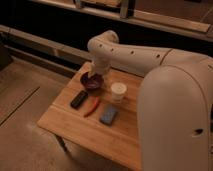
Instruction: Drag the ceramic bowl in a circle
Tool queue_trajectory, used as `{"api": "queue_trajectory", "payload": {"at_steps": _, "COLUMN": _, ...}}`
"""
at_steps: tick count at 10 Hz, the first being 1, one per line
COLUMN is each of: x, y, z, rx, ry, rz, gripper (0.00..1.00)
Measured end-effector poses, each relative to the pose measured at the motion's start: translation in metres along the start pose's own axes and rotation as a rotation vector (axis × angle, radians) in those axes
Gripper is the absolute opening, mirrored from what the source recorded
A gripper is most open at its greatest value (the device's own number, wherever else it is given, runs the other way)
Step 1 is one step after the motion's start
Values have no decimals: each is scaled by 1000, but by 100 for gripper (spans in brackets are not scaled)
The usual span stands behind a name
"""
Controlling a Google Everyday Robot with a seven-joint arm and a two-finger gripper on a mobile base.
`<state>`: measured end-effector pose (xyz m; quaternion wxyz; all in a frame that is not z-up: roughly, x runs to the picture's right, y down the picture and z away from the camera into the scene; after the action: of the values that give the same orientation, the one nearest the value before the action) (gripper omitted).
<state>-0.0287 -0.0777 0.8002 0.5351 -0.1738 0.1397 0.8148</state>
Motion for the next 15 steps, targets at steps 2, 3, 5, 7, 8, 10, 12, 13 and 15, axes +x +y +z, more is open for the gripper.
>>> {"api": "queue_trajectory", "payload": {"at_steps": 2, "x": -24, "y": 9, "z": 1, "rx": -39, "ry": -33, "rz": 49, "gripper": 65}}
{"api": "queue_trajectory", "payload": {"at_steps": 3, "x": -31, "y": 18, "z": 8, "rx": -53, "ry": -36, "rz": 62, "gripper": 65}}
{"api": "queue_trajectory", "payload": {"at_steps": 5, "x": -32, "y": 28, "z": 18, "rx": -63, "ry": -24, "rz": 68, "gripper": 65}}
{"api": "queue_trajectory", "payload": {"at_steps": 7, "x": -29, "y": 24, "z": 34, "rx": -37, "ry": 3, "rz": 81, "gripper": 65}}
{"api": "queue_trajectory", "payload": {"at_steps": 8, "x": -27, "y": 19, "z": 40, "rx": -13, "ry": 15, "rz": 89, "gripper": 65}}
{"api": "queue_trajectory", "payload": {"at_steps": 10, "x": -23, "y": 3, "z": 50, "rx": 52, "ry": 40, "rz": 125, "gripper": 65}}
{"api": "queue_trajectory", "payload": {"at_steps": 12, "x": -17, "y": -6, "z": 60, "rx": 104, "ry": 67, "rz": 158, "gripper": 65}}
{"api": "queue_trajectory", "payload": {"at_steps": 13, "x": -12, "y": -5, "z": 66, "rx": 127, "ry": 85, "rz": 171, "gripper": 65}}
{"api": "queue_trajectory", "payload": {"at_steps": 15, "x": -10, "y": 1, "z": 75, "rx": 100, "ry": 118, "rz": 192, "gripper": 65}}
